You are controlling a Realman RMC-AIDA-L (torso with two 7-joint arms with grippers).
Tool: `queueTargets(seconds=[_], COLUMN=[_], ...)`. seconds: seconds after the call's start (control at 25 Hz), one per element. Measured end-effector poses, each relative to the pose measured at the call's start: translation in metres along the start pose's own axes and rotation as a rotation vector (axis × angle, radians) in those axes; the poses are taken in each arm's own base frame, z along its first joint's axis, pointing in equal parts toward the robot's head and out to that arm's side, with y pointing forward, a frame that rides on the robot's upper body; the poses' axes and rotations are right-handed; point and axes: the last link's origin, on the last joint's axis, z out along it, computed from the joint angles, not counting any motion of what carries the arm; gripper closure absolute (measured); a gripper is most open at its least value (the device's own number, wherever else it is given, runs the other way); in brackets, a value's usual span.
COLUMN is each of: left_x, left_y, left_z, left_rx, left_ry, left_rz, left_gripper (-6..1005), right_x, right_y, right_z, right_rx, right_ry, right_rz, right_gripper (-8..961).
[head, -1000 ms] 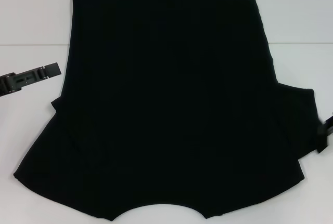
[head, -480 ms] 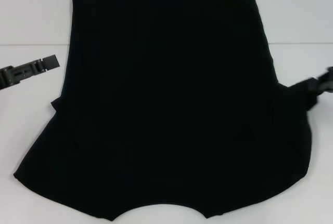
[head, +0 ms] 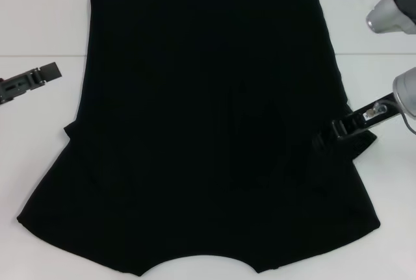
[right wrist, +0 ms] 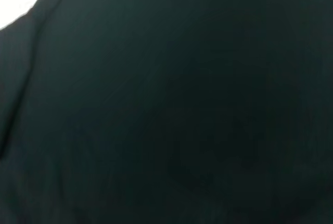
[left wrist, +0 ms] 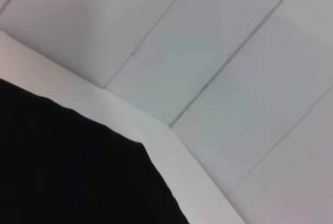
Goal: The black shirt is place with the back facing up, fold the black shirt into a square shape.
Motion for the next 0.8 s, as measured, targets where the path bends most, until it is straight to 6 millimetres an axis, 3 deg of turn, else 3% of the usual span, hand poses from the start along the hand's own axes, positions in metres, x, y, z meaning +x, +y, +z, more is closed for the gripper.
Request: queueTargets(seconds=[0.16, 0.32, 0.52, 0.6, 0.8], left_x=[0.000, 0.000, -0.014, -0.022, -0.032], left_y=[-0.002, -0.002, -0.001, 0.001, 0.000], left_z=[-0.005, -0.008, -0.017, -0.028, -0.048], left_rx=[0.008, 0.006, 0.060, 0.106, 0.225], left_ry=[0.034, 0.039, -0.221, -0.355, -0.471], left_rz=[-0.014, -0.020, -0.093, -0.154, -0.273], left_gripper=[122, 123, 124, 124, 125], right_x=[-0.003, -0.012, -0.015, -0.016, -0.019], right_y=[0.001, -0.008, -0.024, -0.027, -0.028], right_z=[0.001, -0.012, -0.034, -0.039, -0.044], right_rx=[0.027, 0.011, -0.030, -0.031, -0.027], right_ry=[0.012, -0.101, -0.208, -0.219, -0.235], right_rz=[-0.054, 0.029, 0.168, 0.194, 0.208], right_gripper=[755, 675, 459, 448, 426])
